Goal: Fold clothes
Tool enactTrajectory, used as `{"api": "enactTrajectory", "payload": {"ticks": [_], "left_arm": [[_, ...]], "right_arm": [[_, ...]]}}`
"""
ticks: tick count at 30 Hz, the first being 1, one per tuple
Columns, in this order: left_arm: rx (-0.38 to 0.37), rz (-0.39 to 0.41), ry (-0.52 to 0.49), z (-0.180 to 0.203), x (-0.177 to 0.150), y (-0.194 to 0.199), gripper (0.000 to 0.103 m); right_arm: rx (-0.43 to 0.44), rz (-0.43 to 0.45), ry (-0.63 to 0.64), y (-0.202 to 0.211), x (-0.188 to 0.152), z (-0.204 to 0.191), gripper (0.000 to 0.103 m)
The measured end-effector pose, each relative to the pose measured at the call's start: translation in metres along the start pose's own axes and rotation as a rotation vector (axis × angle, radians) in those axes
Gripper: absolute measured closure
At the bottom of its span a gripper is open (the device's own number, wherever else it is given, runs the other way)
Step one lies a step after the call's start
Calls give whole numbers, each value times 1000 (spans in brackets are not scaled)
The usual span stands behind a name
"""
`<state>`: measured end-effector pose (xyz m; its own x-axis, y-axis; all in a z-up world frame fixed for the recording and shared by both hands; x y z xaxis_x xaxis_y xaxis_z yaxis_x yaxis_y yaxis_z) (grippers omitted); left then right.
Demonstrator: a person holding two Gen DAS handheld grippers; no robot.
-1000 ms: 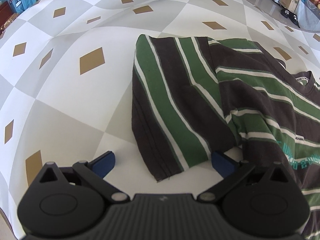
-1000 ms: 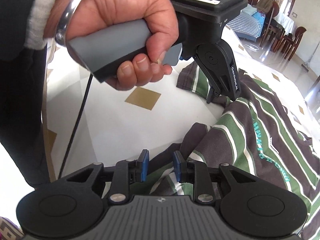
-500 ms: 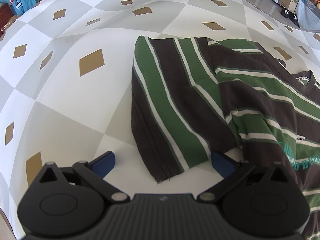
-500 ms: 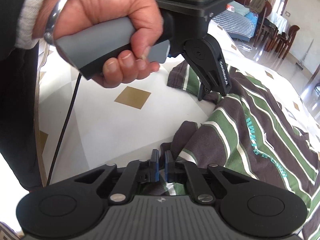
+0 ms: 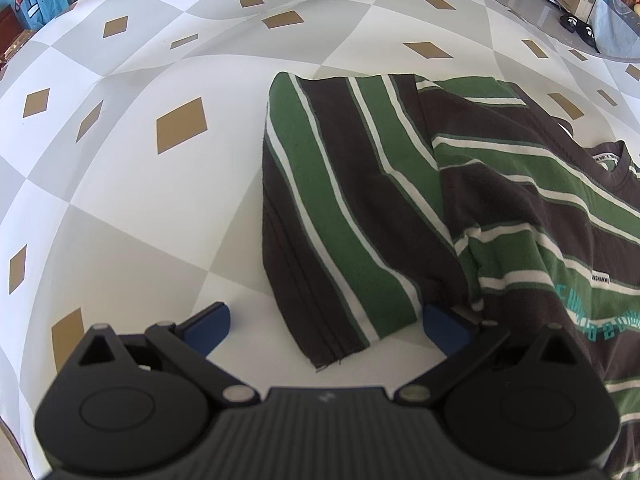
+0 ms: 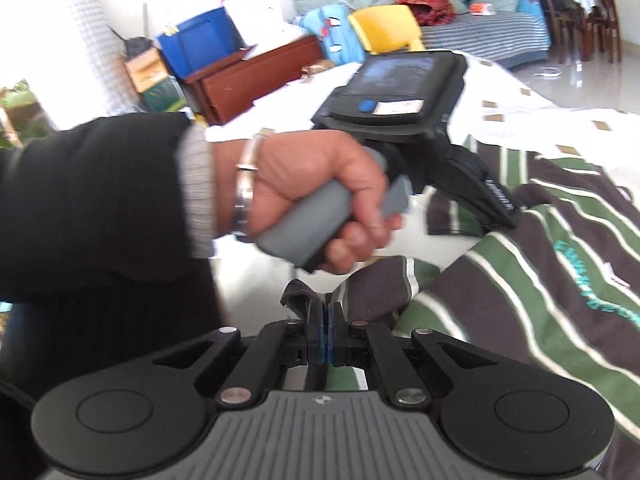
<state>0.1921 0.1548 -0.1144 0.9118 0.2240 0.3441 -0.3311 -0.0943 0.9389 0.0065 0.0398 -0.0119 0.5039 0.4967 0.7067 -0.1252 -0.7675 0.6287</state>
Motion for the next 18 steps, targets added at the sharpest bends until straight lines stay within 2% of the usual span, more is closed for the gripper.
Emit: {"api": "enactTrajectory", "payload": {"ticks": [5,6,10,14,16,18], "left_arm": [[-10,-11,21,-6,1,0,0],[-9,-15,31,-8,1,0,0],[-10,-17,101,-22,2,1,0],[-2,-18,108,-28,1,1,0],[-7,-17,110,-29,1,2,0],[-22,-14,124,-30,1,4,0]], "right_arm": [[26,-93,62,-10,-21,-11,100],[26,-113,86,-11,-26,-15,96],[-24,-156,149,-13,-33,-16,93],[-63,-106,110,-11,-25,-7,87],[-92,-76,117,-13,-18,-4,81],[-119,-51,129,-18,-11,-3,79]]}}
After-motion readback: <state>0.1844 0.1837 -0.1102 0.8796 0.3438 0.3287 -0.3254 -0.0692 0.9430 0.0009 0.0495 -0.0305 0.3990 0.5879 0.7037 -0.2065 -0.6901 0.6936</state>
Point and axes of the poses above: each gripper's, at about its wrist camera, not at the fingertips, and y roughly against the way its jaws point, z to its right, x to its top, the point moved 10 cm from there along -y, roughly the way its jaws point, and after that the axes turned 1 degree about x, right-handed, at the moved point
